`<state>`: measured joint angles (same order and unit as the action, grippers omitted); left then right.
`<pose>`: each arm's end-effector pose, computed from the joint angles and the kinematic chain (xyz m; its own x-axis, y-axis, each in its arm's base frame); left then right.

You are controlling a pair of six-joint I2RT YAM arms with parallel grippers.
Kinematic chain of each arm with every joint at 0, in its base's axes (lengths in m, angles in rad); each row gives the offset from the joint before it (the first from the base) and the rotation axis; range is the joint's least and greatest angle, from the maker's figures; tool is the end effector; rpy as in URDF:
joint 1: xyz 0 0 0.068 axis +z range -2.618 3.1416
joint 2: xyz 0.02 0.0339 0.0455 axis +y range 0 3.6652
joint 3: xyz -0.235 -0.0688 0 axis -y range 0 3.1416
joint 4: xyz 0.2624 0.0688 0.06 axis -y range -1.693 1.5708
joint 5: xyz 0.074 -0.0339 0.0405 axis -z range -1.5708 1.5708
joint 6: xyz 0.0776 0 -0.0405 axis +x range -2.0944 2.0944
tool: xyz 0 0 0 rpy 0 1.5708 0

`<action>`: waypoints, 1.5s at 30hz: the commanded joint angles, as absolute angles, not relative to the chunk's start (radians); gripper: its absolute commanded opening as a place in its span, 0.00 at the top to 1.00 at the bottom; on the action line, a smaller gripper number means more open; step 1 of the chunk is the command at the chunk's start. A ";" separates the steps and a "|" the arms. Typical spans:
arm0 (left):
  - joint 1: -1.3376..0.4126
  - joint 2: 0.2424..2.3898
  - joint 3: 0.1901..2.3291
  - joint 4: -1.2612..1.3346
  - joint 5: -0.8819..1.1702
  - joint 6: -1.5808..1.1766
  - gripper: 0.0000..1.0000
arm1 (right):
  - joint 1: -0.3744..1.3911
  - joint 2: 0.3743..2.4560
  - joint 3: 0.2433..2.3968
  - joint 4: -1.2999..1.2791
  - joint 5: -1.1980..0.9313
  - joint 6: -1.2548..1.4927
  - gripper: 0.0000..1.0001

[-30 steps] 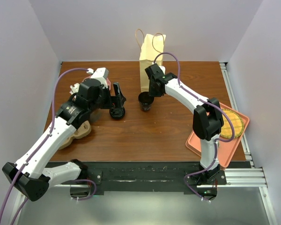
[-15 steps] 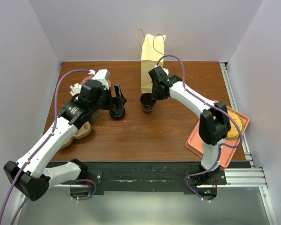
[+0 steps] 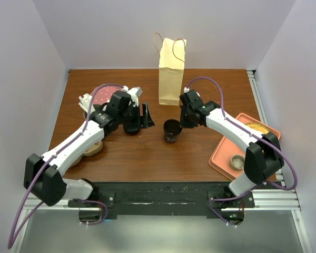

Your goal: Pack the takeout coffee

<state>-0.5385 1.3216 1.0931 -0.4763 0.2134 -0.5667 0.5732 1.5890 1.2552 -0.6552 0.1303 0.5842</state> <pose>0.2880 -0.1912 0.2432 -0.8127 -0.1257 -0.5690 0.2411 0.8164 -0.5247 0.3204 0.1948 0.1931 -0.8490 0.1029 -0.5183 -0.0114 0.9771 0.2125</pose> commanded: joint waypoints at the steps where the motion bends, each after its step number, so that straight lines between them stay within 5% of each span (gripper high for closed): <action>1: -0.535 1.365 1.095 -0.408 0.314 -0.584 0.27 | 0.574 1.523 1.204 -0.603 0.120 0.634 0.99; 15: -0.526 1.374 1.054 -0.419 0.325 -0.561 0.27 | 0.574 1.457 1.241 -0.748 0.193 0.621 0.71; 27: -0.508 1.347 0.986 -0.430 0.313 -0.568 0.27 | 0.653 1.483 1.285 -0.629 -0.027 0.489 0.71; 45: -0.503 1.321 0.957 -0.422 0.313 -0.577 0.27 | 0.767 1.643 1.368 -0.672 0.011 0.472 0.74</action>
<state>-0.5106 1.3537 0.9665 -0.4484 0.3031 -0.5655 0.7567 1.6493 1.3300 -0.6739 0.0078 0.4862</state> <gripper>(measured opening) 0.732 0.265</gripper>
